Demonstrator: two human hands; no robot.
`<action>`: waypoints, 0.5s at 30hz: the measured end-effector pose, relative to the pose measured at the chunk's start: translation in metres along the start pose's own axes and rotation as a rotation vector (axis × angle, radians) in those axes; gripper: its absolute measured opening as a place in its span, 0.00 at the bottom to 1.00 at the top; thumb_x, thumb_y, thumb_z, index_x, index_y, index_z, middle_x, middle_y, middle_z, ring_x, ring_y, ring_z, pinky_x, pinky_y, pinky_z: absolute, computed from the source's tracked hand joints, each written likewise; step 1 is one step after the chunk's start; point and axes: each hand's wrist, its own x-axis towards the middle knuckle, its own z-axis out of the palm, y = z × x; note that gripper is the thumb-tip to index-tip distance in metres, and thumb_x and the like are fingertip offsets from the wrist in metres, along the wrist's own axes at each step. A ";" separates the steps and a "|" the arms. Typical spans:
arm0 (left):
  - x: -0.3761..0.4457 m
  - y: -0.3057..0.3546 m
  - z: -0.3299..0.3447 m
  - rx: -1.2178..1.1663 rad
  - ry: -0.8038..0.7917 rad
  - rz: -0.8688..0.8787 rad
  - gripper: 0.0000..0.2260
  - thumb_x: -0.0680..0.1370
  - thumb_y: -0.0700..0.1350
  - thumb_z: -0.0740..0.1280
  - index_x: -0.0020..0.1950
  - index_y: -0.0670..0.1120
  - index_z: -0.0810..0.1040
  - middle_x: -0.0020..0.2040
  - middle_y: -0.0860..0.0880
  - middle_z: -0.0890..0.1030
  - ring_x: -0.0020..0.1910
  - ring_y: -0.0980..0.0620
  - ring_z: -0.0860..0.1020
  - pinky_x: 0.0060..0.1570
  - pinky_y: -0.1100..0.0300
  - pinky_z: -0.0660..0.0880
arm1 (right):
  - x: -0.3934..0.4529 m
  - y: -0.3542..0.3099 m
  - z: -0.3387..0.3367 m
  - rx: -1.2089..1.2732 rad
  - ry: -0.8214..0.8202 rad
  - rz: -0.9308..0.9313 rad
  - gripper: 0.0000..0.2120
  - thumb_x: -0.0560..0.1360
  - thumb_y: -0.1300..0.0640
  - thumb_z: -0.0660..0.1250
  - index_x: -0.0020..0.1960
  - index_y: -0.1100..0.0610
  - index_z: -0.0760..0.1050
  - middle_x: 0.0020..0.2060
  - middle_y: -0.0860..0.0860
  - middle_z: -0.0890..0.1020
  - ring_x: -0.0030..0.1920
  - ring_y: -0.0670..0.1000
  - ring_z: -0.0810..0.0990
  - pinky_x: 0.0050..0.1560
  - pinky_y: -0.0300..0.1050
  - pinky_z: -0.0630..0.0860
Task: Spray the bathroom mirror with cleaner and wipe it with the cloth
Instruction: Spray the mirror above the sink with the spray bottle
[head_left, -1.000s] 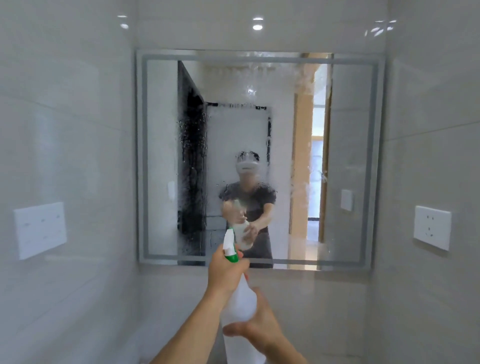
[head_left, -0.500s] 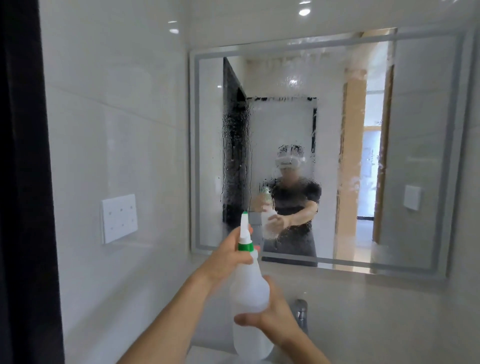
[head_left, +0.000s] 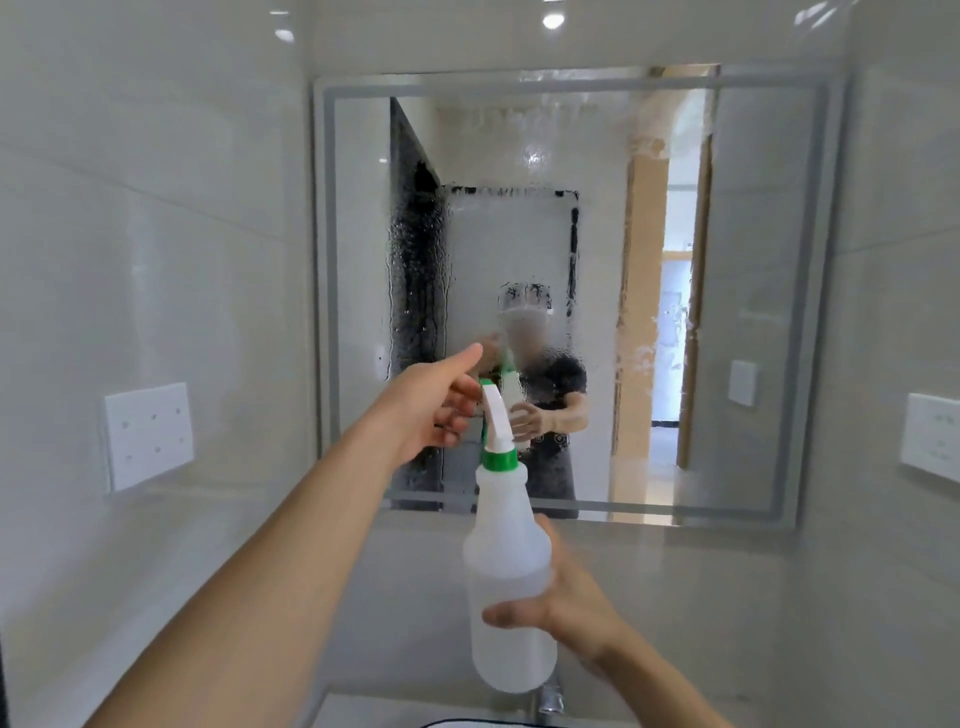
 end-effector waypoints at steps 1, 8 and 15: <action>0.002 0.003 0.006 0.013 -0.006 -0.001 0.18 0.77 0.59 0.70 0.43 0.43 0.77 0.30 0.49 0.73 0.24 0.53 0.68 0.24 0.63 0.64 | -0.001 0.000 -0.004 0.005 0.004 0.000 0.38 0.54 0.56 0.80 0.62 0.45 0.71 0.56 0.50 0.81 0.57 0.51 0.81 0.55 0.47 0.80; 0.014 0.014 0.034 -0.104 -0.106 -0.083 0.09 0.76 0.47 0.73 0.42 0.44 0.77 0.29 0.51 0.69 0.22 0.58 0.62 0.18 0.68 0.58 | -0.006 -0.002 -0.024 0.020 0.017 0.002 0.37 0.56 0.59 0.79 0.63 0.45 0.71 0.54 0.48 0.81 0.55 0.48 0.81 0.53 0.44 0.80; 0.021 0.021 0.048 -0.299 -0.192 -0.138 0.08 0.79 0.45 0.69 0.42 0.46 0.73 0.27 0.53 0.68 0.20 0.58 0.61 0.19 0.67 0.53 | -0.003 -0.007 -0.041 0.062 -0.017 -0.045 0.39 0.56 0.59 0.79 0.65 0.47 0.72 0.57 0.53 0.82 0.59 0.55 0.81 0.61 0.56 0.79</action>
